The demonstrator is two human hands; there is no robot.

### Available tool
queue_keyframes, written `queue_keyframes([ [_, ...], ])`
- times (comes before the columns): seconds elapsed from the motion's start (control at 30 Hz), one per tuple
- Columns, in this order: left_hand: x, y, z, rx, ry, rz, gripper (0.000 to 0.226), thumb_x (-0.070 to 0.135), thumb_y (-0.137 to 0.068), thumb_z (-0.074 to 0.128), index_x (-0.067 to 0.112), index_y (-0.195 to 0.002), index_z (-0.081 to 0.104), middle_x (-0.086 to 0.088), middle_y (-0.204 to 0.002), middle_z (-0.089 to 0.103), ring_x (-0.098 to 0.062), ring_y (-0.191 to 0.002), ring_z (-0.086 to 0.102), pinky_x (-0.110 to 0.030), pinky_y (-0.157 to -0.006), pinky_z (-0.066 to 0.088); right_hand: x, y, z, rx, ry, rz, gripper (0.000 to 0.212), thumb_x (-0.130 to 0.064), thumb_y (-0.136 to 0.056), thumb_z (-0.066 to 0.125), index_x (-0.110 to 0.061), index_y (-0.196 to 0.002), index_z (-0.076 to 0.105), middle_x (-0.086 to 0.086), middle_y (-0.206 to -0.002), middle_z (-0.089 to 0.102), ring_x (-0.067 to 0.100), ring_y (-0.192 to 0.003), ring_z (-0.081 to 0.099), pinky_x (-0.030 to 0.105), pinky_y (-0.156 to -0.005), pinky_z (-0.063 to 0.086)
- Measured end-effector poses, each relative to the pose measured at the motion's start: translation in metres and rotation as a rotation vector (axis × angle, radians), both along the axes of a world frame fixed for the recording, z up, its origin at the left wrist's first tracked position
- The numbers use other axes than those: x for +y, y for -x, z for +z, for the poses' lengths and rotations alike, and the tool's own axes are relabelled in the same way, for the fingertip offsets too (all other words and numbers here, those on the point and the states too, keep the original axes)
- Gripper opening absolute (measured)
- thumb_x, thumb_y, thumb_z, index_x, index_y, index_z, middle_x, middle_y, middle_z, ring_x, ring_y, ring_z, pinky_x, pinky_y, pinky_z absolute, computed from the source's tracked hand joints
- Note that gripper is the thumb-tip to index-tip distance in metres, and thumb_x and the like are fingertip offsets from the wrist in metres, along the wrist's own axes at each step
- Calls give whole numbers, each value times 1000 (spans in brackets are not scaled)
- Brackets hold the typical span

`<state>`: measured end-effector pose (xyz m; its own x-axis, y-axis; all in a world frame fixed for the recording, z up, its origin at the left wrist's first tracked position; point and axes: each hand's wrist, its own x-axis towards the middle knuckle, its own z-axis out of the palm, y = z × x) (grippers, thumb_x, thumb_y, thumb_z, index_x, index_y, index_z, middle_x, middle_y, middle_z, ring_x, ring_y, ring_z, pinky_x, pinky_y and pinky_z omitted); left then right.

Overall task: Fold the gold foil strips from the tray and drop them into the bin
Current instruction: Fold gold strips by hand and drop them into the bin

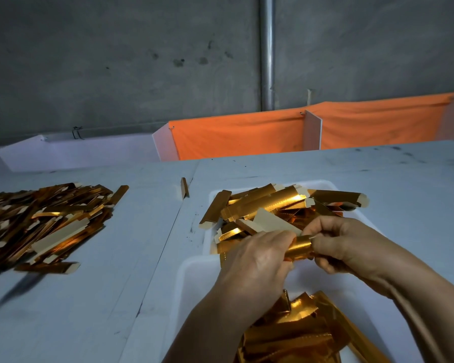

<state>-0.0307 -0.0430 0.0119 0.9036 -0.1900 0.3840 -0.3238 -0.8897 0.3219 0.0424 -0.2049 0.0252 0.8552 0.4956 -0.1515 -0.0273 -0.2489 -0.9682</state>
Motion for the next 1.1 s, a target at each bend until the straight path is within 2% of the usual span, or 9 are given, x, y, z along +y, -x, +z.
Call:
queue_keyframes([
  [0.13, -1, 0, 5, -3, -50, 16, 37, 25, -97, 49, 22, -134, 47, 4, -126, 58, -10, -115, 50, -25, -97, 41, -2, 0, 2, 29, -8, 59, 10, -3, -92, 56, -1, -93, 65, 12, -66, 63, 13, -49, 53, 19, -46, 44],
  [0.27, -1, 2, 4, -21, 37, 32, 48, 31, -94, 55, 28, -140, 42, 10, -134, 53, -6, -123, 43, -17, -98, 31, -3, -1, 3, 77, -59, 64, 12, 0, -93, 52, 1, -90, 63, 12, -69, 63, 13, -47, 51, 19, -43, 41],
  [0.37, 0, 1, 2, -25, 18, 90, 53, 33, -94, 54, 30, -143, 35, 13, -139, 45, -5, -128, 33, -19, -103, 24, -3, -1, 3, 89, -94, 12, 18, 2, -94, 48, -3, -82, 60, 11, -63, 61, 11, -44, 51, 18, -41, 41],
  [0.47, 2, 0, 3, -43, -5, 96, 48, 32, -95, 52, 29, -142, 39, 11, -136, 50, -6, -126, 41, -16, -99, 29, -5, -1, 4, 104, -115, 16, 18, 2, -95, 48, -2, -82, 60, 11, -62, 62, 11, -44, 53, 18, -40, 43],
  [0.63, 2, -2, 8, 48, -86, -38, 40, 24, -100, 44, 19, -140, 43, 0, -126, 59, -10, -113, 52, -17, -92, 37, -7, -2, 4, 145, -107, 90, 17, -4, -95, 49, 2, -100, 64, 13, -70, 66, 12, -49, 58, 17, -41, 44],
  [0.7, 4, -1, 7, -5, -29, -43, 42, 26, -98, 47, 20, -140, 44, 4, -130, 57, -6, -119, 50, -17, -97, 37, -8, -3, 4, 132, -127, 69, 17, -3, -95, 48, 2, -97, 64, 13, -69, 66, 11, -48, 57, 17, -40, 44],
  [0.77, 5, 1, 7, -48, 23, -63, 44, 25, -97, 50, 19, -139, 45, 2, -132, 56, -8, -122, 49, -23, -100, 41, -8, -3, 4, 132, -169, 51, 17, -4, -96, 47, 2, -94, 62, 13, -65, 65, 11, -45, 56, 16, -40, 43],
  [0.9, 7, 2, 9, -53, 127, -124, 43, 22, -97, 46, 14, -140, 43, -6, -120, 59, -15, -114, 53, -36, -90, 49, -10, -3, 5, 237, -307, 69, 19, -16, -82, 55, -1, -89, 64, 14, -65, 64, 11, -44, 57, 17, -38, 46],
  [1.1, 7, 3, 8, -83, 187, -133, 41, 25, -95, 45, 16, -135, 49, -3, -118, 61, -11, -112, 53, -36, -89, 49, -13, -1, 9, 259, -329, 104, 14, -17, -74, 58, -11, -72, 71, 14, -68, 65, 11, -44, 55, 18, -39, 46],
])
